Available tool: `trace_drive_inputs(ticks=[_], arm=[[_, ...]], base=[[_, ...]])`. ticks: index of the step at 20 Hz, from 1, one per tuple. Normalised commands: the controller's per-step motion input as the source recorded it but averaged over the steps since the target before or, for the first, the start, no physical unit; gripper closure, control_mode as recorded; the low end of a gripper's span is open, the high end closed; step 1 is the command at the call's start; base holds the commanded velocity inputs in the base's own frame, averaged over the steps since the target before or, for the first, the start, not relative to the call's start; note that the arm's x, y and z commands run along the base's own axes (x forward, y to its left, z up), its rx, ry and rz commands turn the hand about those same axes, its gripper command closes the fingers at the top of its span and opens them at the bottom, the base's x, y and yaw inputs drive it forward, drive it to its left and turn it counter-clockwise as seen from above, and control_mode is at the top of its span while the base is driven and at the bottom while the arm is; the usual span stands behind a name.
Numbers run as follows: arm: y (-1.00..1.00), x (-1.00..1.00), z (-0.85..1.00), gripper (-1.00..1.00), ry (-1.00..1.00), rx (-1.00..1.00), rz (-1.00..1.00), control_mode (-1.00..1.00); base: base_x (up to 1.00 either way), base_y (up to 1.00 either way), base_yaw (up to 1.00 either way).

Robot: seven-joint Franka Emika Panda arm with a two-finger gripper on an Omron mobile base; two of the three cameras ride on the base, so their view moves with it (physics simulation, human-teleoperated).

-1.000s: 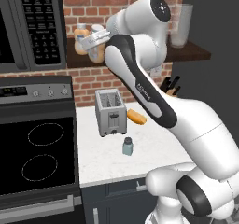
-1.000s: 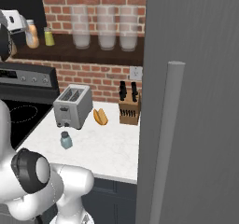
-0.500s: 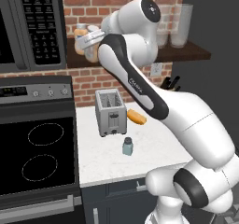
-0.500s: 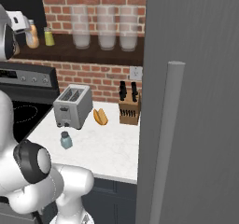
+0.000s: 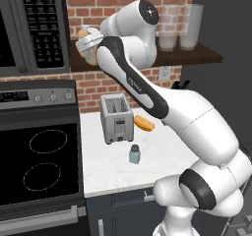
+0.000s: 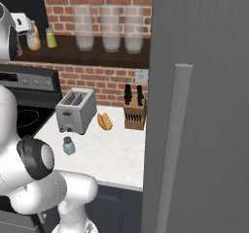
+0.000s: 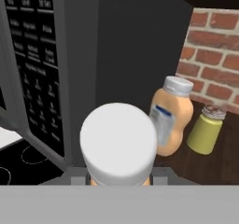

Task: Put the shaker and condiment bottle from the counter next to their counterparts in the cabinet.

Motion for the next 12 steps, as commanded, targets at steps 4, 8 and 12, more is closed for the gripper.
trace_drive_inputs(ticks=[4,8,12], arm=[[0.1,0.23,-0.07,1.0,0.0,0.0,0.0,-1.0],[0.09,0.23,-0.03,1.0,0.0,0.0,0.0,-1.0],[0.09,0.23,0.0,1.0,0.0,0.0,0.0,-1.0]], base=[[0.0,0.0,0.0],[0.0,0.0,0.0],[0.0,0.0,0.0]])
